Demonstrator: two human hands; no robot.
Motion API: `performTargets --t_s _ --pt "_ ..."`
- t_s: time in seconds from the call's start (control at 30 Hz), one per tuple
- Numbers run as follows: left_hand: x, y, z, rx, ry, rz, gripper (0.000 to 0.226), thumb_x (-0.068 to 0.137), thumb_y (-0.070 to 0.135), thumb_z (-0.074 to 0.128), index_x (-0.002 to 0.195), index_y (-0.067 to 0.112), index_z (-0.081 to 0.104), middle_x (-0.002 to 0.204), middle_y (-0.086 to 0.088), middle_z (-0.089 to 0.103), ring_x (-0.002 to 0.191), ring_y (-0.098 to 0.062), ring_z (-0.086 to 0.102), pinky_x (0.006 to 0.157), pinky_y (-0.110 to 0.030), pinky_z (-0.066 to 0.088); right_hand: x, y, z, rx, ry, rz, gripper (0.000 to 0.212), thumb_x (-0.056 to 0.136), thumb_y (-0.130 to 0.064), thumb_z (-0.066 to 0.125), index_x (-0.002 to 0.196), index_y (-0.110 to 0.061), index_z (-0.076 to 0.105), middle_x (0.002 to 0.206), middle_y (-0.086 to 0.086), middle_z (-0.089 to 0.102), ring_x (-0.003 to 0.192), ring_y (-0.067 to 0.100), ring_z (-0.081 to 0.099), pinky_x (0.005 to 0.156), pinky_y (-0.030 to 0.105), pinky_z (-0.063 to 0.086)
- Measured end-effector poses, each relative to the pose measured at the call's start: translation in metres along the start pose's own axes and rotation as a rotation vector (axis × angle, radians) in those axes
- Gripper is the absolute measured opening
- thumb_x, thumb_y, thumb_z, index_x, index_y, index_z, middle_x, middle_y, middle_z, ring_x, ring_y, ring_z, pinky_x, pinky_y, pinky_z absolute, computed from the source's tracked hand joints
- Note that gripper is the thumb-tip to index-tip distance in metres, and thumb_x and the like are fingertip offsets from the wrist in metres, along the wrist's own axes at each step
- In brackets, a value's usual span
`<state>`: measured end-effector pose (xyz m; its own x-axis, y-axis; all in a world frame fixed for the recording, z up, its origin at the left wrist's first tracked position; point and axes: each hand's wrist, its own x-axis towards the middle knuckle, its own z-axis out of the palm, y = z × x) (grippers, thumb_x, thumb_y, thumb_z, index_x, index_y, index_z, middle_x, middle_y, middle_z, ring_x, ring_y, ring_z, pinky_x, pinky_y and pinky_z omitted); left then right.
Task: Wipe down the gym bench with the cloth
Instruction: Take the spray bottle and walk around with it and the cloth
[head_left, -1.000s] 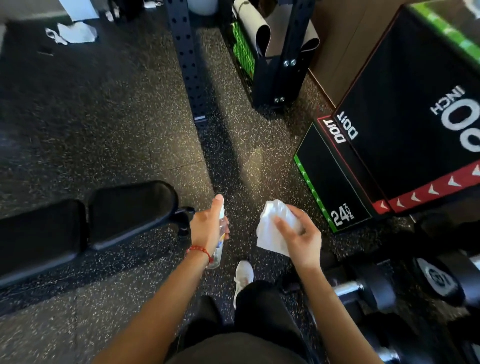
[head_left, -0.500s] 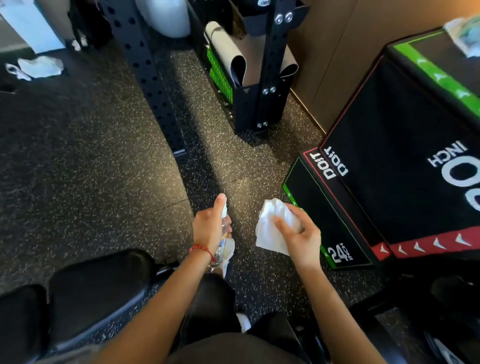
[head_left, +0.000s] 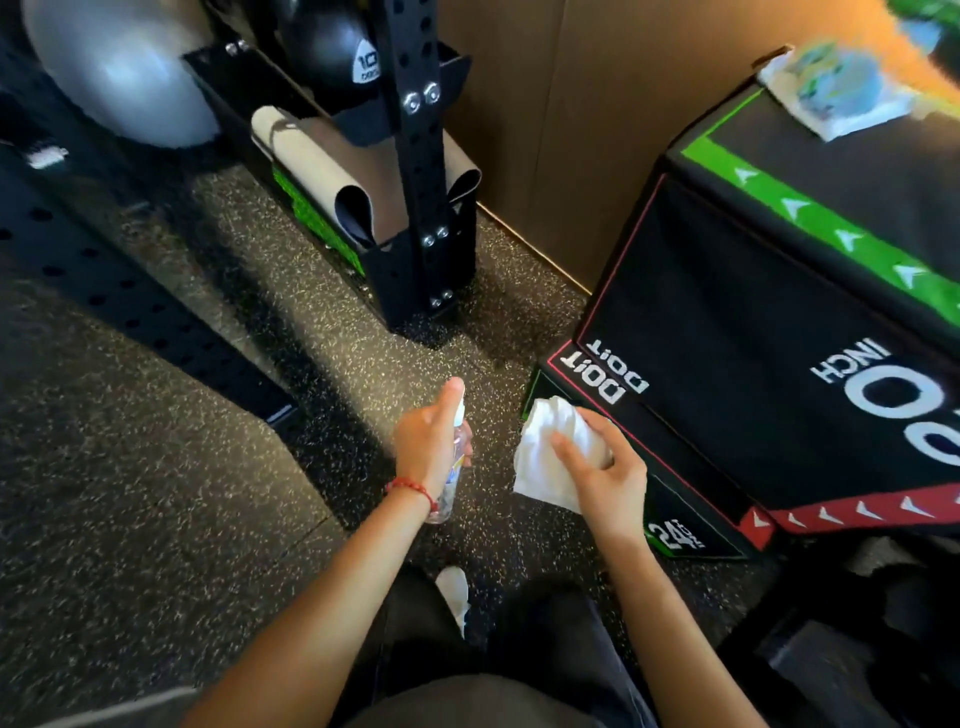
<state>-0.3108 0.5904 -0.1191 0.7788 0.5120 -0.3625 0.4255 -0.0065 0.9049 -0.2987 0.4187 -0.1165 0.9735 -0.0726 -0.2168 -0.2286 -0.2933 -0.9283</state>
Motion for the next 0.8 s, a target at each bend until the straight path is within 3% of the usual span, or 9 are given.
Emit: performTargets --t_s 0.17,0.27,0.4,0.47,0.57,0.67,0.8 --pt "0.041 0.036 0.052 0.007 -0.072 0.036 0.058 0.095 0.043 0.045 0.059 -0.001 0.057 0.045 -0.006 0.052 0.034 -0.010 0.051 0.039 -0.017 0.042 0.056 -0.012 -0.019 0.046 0.129 0.045 0.037 0.074 -0.028 0.076 0.109 -0.020 0.066 0.108 -0.006 0.066 0.102 0.010 0.060 0.094 0.040 0.048" --pt "0.067 0.059 0.092 -0.001 -0.125 0.059 0.064 0.090 0.052 0.047 0.060 -0.003 0.058 0.050 -0.014 0.053 0.040 -0.018 0.054 0.045 -0.023 0.045 0.095 -0.017 -0.039 0.079 0.181 0.027 0.034 0.074 -0.033 0.075 0.106 -0.027 0.067 0.108 -0.009 0.067 0.102 0.007 0.060 0.092 0.039 0.049" --pt "0.100 0.099 0.152 -0.028 -0.160 0.080 0.067 0.085 0.058 0.046 0.054 -0.001 0.055 0.047 -0.014 0.051 0.045 -0.025 0.052 0.047 -0.028 0.045 0.149 -0.034 -0.074 0.123 0.255 0.030 0.026 0.076 -0.027 0.073 0.100 -0.033 0.068 0.104 -0.013 0.066 0.098 0.003 0.059 0.089 0.034 0.050" --pt "0.114 0.119 0.181 -0.038 -0.196 0.085 0.067 0.074 0.065 0.045 0.049 0.003 0.055 0.047 -0.014 0.052 0.046 -0.025 0.052 0.052 -0.033 0.046 0.173 -0.043 -0.095 0.149 0.304 0.038 0.025 0.076 -0.026 0.073 0.100 -0.031 0.068 0.103 -0.012 0.067 0.096 0.002 0.060 0.088 0.033 0.051" --pt "0.129 0.153 0.220 -0.099 -0.237 0.120 0.061 0.068 0.063 0.047 0.039 0.009 0.052 0.041 -0.011 0.050 0.043 -0.026 0.050 0.051 -0.031 0.044 0.207 -0.057 -0.123 0.160 0.355 0.020 0.023 0.077 -0.029 0.073 0.100 -0.030 0.068 0.100 -0.012 0.068 0.096 0.001 0.061 0.088 0.030 0.050" --pt "0.141 0.186 0.253 -0.176 -0.288 0.152 0.061 0.077 0.055 0.047 0.039 0.007 0.049 0.037 -0.008 0.046 0.038 -0.024 0.047 0.047 -0.027 0.040 0.238 -0.069 -0.145 0.156 0.411 0.012 0.024 0.078 -0.032 0.073 0.100 -0.029 0.067 0.101 -0.013 0.068 0.098 0.000 0.059 0.092 0.027 0.047" --pt "0.158 0.225 0.288 -0.158 -0.333 0.285 0.071 0.092 0.042 0.040 0.048 -0.011 0.051 0.035 -0.010 0.043 0.037 -0.018 0.041 0.046 -0.023 0.036 0.271 -0.083 -0.164 0.183 0.486 0.004 0.020 0.078 -0.032 0.073 0.098 -0.032 0.066 0.101 -0.015 0.067 0.100 0.001 0.059 0.093 0.028 0.047"
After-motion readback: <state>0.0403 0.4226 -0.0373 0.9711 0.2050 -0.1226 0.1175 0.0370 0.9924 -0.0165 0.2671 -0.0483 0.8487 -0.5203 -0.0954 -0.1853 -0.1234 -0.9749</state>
